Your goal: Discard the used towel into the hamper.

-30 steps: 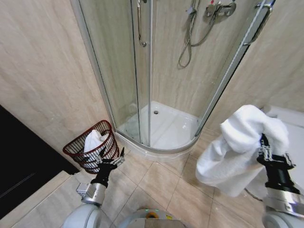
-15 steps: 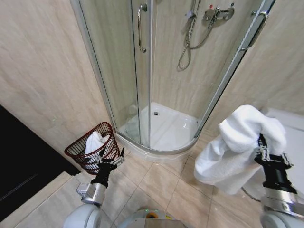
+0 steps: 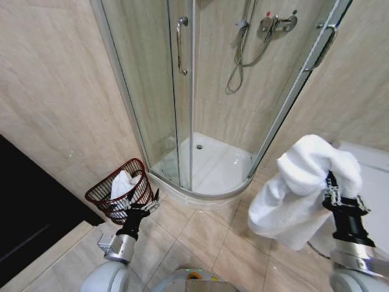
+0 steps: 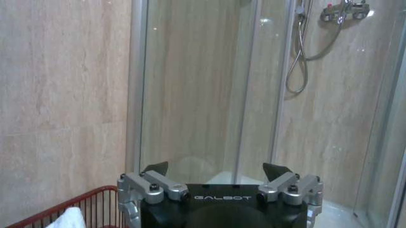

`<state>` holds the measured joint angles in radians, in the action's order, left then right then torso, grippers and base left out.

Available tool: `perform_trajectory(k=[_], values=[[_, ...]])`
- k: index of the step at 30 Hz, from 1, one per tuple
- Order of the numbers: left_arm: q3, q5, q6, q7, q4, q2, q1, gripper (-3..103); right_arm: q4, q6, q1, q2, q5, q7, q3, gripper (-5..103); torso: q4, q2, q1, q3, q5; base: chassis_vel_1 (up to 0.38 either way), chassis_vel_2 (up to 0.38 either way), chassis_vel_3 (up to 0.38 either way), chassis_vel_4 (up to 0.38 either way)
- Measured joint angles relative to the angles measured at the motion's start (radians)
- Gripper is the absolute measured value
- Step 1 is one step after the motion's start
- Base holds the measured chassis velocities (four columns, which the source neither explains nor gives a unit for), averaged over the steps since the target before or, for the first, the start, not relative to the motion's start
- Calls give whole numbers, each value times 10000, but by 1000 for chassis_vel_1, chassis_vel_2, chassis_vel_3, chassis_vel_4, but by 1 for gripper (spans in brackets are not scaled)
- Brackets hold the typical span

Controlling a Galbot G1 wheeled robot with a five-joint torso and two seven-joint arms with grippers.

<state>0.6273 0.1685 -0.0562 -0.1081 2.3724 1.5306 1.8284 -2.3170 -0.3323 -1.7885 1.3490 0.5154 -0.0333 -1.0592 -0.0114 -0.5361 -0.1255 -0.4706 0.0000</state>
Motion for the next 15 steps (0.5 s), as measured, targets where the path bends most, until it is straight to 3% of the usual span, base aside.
perform_trajectory(k=[15], values=[[0, 0, 0, 0, 0, 0, 0, 100, -27, -5, 26, -82, 83, -12, -127, 20, 0, -621, -262, -361, 0, 0, 0, 0, 0]])
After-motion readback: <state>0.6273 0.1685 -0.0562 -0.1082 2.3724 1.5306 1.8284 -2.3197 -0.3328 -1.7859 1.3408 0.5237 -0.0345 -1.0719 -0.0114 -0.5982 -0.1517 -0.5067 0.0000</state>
